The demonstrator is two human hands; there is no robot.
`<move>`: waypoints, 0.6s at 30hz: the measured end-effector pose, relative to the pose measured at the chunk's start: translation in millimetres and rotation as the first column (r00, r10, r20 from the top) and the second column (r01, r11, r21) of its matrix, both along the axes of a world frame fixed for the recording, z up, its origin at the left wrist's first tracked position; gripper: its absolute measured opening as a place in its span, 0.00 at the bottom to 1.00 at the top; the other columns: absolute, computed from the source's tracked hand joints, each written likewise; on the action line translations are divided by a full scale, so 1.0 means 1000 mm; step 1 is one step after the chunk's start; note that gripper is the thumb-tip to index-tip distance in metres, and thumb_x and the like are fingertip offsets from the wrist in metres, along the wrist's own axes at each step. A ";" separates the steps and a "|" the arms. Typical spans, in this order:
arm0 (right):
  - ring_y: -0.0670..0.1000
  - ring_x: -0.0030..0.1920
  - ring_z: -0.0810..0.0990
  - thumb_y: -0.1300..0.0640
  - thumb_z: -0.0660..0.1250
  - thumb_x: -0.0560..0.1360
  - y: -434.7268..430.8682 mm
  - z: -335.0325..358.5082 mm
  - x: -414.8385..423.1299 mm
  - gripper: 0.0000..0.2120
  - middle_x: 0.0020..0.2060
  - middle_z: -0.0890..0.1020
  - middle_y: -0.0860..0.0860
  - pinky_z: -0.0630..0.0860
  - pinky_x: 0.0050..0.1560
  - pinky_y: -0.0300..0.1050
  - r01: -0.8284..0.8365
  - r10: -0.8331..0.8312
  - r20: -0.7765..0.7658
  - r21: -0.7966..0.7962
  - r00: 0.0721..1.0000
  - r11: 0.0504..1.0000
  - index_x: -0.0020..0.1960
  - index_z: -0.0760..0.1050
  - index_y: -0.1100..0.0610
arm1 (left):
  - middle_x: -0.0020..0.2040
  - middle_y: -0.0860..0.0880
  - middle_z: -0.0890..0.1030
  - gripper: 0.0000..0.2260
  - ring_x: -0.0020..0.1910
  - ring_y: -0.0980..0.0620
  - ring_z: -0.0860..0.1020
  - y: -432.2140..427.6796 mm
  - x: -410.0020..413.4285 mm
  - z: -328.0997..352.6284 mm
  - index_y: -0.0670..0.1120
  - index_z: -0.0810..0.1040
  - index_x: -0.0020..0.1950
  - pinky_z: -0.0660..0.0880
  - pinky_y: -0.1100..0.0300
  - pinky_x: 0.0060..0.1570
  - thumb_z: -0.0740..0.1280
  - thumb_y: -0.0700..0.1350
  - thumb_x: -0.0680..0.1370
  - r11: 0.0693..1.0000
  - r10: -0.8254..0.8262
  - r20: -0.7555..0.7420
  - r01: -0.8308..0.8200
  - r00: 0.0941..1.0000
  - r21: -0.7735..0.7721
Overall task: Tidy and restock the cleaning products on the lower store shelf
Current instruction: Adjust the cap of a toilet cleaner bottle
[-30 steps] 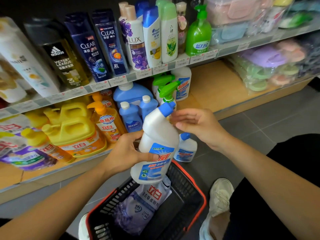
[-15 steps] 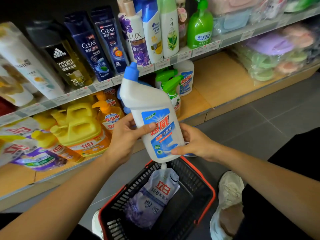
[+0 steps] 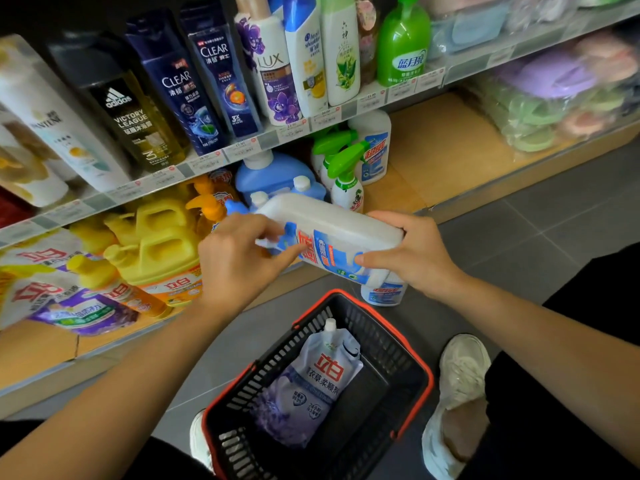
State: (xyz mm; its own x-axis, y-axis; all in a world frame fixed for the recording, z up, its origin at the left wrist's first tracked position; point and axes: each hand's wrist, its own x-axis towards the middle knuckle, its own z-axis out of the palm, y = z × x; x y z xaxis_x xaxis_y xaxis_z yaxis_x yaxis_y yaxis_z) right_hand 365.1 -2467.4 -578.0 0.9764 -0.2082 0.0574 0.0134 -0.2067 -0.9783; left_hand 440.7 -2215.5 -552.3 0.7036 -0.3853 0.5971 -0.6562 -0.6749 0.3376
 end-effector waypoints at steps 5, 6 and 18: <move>0.47 0.51 0.78 0.63 0.84 0.59 0.004 0.011 -0.001 0.29 0.51 0.80 0.51 0.75 0.45 0.34 -0.039 0.042 0.011 -0.212 0.999 0.976 0.59 0.82 0.58 | 0.68 0.48 0.79 0.40 0.64 0.43 0.78 -0.006 0.010 -0.002 0.48 0.75 0.73 0.74 0.45 0.57 0.79 0.65 0.66 0.889 -0.285 -0.121 0.309 0.951 0.338; 0.46 0.50 0.78 0.63 0.84 0.58 0.007 0.013 -0.002 0.29 0.50 0.79 0.49 0.73 0.44 0.32 -0.058 0.061 0.007 -0.234 0.998 0.971 0.59 0.82 0.57 | 0.68 0.48 0.79 0.42 0.64 0.44 0.78 -0.006 0.010 -0.006 0.49 0.73 0.75 0.76 0.45 0.58 0.79 0.64 0.65 0.871 -0.283 -0.217 0.345 0.934 0.349; 0.44 0.66 0.74 0.63 0.82 0.64 0.016 0.032 -0.009 0.30 0.62 0.78 0.46 0.70 0.65 0.38 -0.236 0.269 0.131 -0.223 0.954 0.946 0.64 0.78 0.54 | 0.58 0.58 0.82 0.36 0.56 0.56 0.81 -0.004 -0.004 -0.032 0.56 0.75 0.69 0.80 0.47 0.54 0.82 0.57 0.63 0.921 -0.342 -0.614 0.383 0.712 -0.068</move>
State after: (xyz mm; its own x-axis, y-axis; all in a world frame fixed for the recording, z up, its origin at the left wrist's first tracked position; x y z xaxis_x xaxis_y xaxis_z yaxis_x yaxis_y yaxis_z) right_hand 356.2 -2451.5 -545.6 0.9702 0.0761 0.2302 0.2418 -0.3702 -0.8969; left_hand 436.7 -2219.3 -583.9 0.7045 -0.7068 0.0641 -0.5271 -0.4606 0.7141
